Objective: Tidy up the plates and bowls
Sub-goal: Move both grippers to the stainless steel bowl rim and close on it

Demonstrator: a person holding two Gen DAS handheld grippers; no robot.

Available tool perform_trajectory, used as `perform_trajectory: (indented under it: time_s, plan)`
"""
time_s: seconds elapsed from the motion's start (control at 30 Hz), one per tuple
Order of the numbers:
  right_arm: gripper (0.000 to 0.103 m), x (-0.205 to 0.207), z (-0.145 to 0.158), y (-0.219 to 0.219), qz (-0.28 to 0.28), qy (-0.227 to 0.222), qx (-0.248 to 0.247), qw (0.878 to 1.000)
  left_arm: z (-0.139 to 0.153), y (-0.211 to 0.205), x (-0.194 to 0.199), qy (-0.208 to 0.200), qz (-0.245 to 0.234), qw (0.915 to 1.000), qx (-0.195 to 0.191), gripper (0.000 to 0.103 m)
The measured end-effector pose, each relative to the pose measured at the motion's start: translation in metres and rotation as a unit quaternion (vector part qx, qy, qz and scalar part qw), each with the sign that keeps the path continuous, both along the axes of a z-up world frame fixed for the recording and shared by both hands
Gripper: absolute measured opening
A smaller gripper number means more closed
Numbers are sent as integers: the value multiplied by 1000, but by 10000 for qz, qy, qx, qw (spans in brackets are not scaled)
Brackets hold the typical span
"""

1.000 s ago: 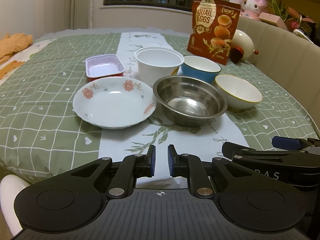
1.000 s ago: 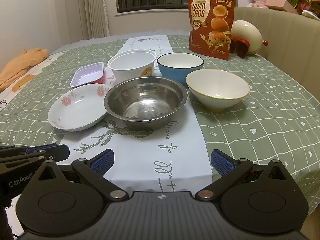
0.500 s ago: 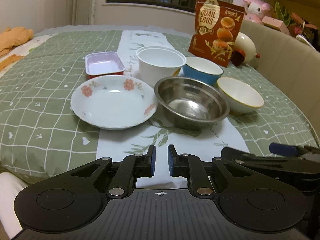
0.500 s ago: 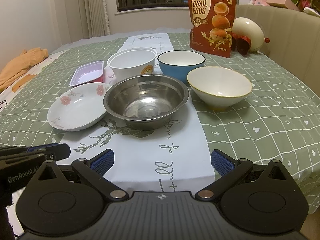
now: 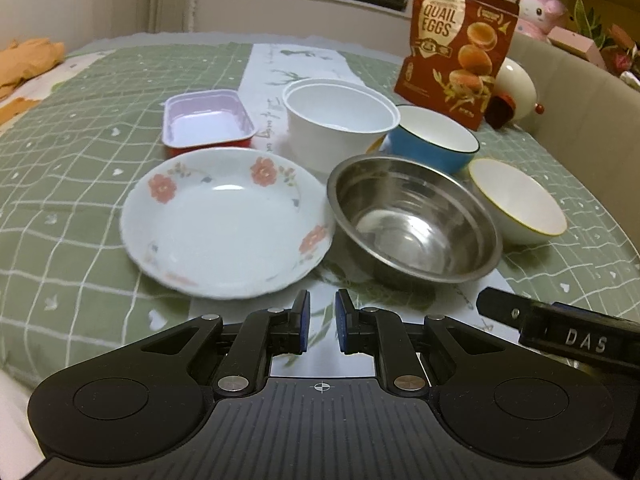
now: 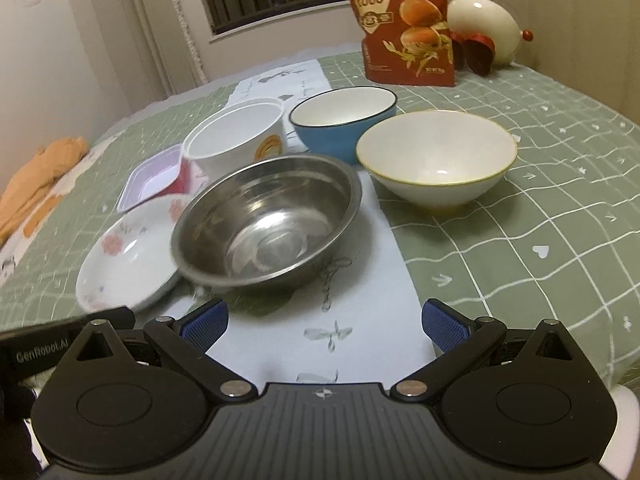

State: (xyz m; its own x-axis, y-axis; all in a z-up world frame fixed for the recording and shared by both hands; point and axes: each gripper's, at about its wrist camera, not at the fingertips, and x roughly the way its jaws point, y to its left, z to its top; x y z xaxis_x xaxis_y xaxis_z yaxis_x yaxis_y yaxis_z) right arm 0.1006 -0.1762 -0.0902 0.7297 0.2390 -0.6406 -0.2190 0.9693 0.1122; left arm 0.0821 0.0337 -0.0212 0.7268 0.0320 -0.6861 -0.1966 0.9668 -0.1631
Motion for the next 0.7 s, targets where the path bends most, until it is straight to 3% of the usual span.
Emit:
perform_trajectory:
  time_s: [0.17,0.3,0.37,0.5,0.7]
  plan:
    - [103,26,-7,-9,-146,78,350,9992,-2,13,25,-185,-424,9982,-383,16]
    - [103,46,-13,-16,-197,219,735,9969,0,30,46,-339,-494,9948,-825,16]
    - [103,56,-16,-18,-202,328,864,9955,3,34,57,-356,-289,9961,-748,16]
    - [103,75,-22,-15,-234,467,882,9947,4,37,80,-453,-549,9965,-445,16]
    - [103,87,-32,-11,-71,689,623,9956,-7,49,103,-286,-579,9948,-784,16]
